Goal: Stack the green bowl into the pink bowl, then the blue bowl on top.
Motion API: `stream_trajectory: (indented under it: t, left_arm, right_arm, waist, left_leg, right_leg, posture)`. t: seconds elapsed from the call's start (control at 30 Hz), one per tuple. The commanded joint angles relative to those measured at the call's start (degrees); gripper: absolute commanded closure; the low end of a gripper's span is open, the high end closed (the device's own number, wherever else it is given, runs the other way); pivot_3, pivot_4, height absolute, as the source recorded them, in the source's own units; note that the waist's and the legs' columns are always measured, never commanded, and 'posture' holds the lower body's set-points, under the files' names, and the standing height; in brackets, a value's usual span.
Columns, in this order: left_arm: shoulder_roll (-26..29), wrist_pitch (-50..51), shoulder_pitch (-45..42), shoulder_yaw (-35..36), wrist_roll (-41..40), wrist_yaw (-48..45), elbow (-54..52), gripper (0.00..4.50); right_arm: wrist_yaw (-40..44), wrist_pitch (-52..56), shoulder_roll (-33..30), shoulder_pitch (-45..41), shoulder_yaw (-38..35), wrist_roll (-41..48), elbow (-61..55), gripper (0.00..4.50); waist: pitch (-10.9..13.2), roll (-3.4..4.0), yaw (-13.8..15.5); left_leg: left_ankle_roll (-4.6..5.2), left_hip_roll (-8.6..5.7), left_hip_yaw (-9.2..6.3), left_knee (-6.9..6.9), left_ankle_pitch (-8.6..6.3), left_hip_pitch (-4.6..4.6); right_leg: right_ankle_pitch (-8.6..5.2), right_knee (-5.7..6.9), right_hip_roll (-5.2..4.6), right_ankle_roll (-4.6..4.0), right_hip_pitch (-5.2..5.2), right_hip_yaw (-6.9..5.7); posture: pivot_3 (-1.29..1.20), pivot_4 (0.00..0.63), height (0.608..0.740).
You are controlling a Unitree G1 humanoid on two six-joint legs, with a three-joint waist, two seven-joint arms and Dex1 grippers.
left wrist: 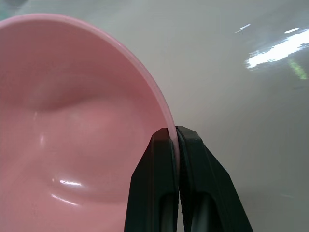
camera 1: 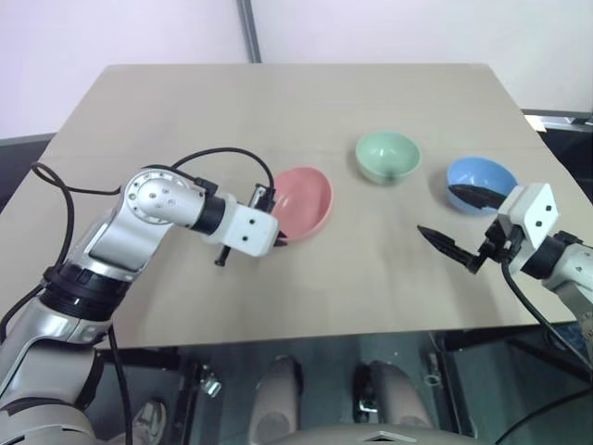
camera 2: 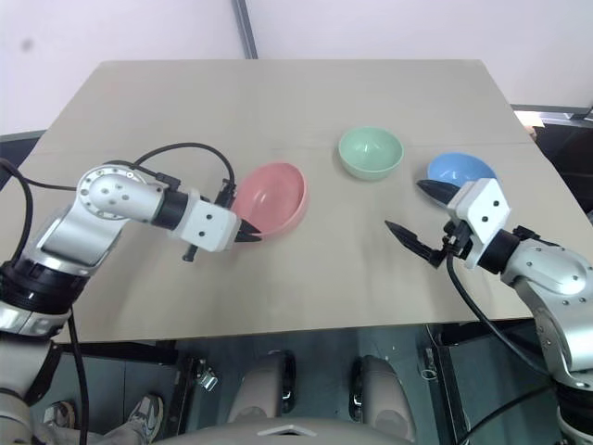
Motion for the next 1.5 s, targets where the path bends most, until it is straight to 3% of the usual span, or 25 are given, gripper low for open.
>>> stream_trajectory:
  t: [0.03,0.23,0.3,0.4,0.5,0.67,0.9,1.2,1.3,1.5]
  left_arm:
    - [0.48,2.07,1.1,1.8,-0.12,0.37,-3.29,3.43]
    - [-0.08,7.92,3.24,3.17,1.43,3.74,-7.13,0.64]
    - [-0.63,12.28,3.8,5.4,-1.61,4.86,-9.59,0.06]
    - [-3.22,24.24,4.85,11.81,-13.8,6.07,-13.57,0.06]
    - [-6.72,26.16,7.76,19.45,-21.57,9.37,-15.62,0.06]
    - [-7.79,34.46,11.1,23.52,-25.65,16.94,-20.7,0.06]
    - [-17.64,28.86,19.62,27.86,-25.94,27.82,-22.97,0.06]
    - [-21.09,33.56,27.28,29.61,-29.33,35.84,-26.55,0.06]
    - [-20.91,33.26,28.5,30.11,-29.32,37.12,-27.6,0.0]
    - [-21.07,32.21,29.07,30.72,-28.31,39.96,-27.72,0.0]
  right_arm:
    - [0.91,-2.18,-0.14,-1.68,0.35,-0.23,0.7,0.0]
    - [2.66,-3.3,-0.57,-4.42,1.72,-0.85,4.36,0.0]
    - [2.85,-3.02,-1.0,-5.71,2.87,-2.04,6.07,0.0]
    - [1.82,-2.48,-1.71,-8.62,5.01,-5.54,9.88,0.0]
    - [1.55,-2.58,-2.32,-11.82,7.04,-8.77,14.48,0.0]
    - [0.16,-2.82,-1.73,-20.48,11.65,-15.3,26.14,0.0]
    - [2.78,-9.48,5.09,-32.96,17.47,-19.01,39.22,0.0]
    - [0.12,-24.33,16.05,-45.73,24.82,-28.07,67.61,0.0]
    - [-1.37,-30.47,16.28,-49.31,25.82,-31.59,76.64,0.86]
    - [-1.5,-37.97,15.61,-51.8,26.65,-35.62,82.88,3.81]
  waist:
    - [0.0,-0.01,-0.03]
    - [0.0,-0.01,-0.14]
    - [0.0,-0.01,-0.16]
    - [0.0,-0.01,-0.21]
    - [0.0,-0.01,-0.33]
    - [0.01,-0.01,-0.56]
    - [-0.01,0.0,-0.74]
    - [0.0,-0.02,-0.84]
    - [0.0,-0.01,-0.52]
    - [0.01,-0.01,-0.54]
  left_leg:
    - [0.0,0.0,-0.01,0.04,0.0,-0.01]
    - [0.0,0.01,-0.01,0.05,0.0,0.03]
    - [0.0,0.01,0.03,0.05,0.0,0.0]
    - [0.0,0.01,0.07,0.07,0.0,0.01]
    - [0.0,0.01,0.11,0.1,0.0,0.06]
    - [0.0,0.02,0.11,0.1,0.01,0.12]
    - [0.0,0.02,0.12,0.07,0.01,0.11]
    - [0.0,0.02,0.19,0.09,0.01,0.06]
    - [0.0,0.02,0.13,0.06,0.01,0.01]
    - [-0.01,0.02,0.18,0.02,0.0,0.03]
  right_leg:
    - [0.0,0.02,0.05,0.0,0.0,0.07]
    - [0.01,0.13,0.3,0.01,-0.03,0.47]
    - [0.01,0.16,0.3,0.01,-0.09,0.51]
    - [0.01,0.22,0.3,0.01,-0.13,0.56]
    - [0.0,0.34,0.3,0.01,-0.17,0.64]
    - [0.01,0.41,0.34,0.0,-0.17,0.67]
    - [0.06,0.4,0.4,-0.08,-0.18,0.76]
    - [0.15,0.39,0.36,-0.21,-0.23,0.79]
    - [0.15,0.39,0.35,-0.24,-0.25,0.72]
    - [0.16,0.35,0.35,-0.25,-0.25,0.77]
  posture:
    - [0.0,0.15,0.74]
    - [0.0,0.15,0.74]
    - [0.0,0.15,0.74]
    - [0.0,0.15,0.74]
    - [0.0,0.15,0.74]
    - [0.0,0.15,0.74]
    - [0.0,0.15,0.74]
    - [0.0,0.15,0.74]
    - [0.0,0.15,0.74]
    - [0.0,0.15,0.74]
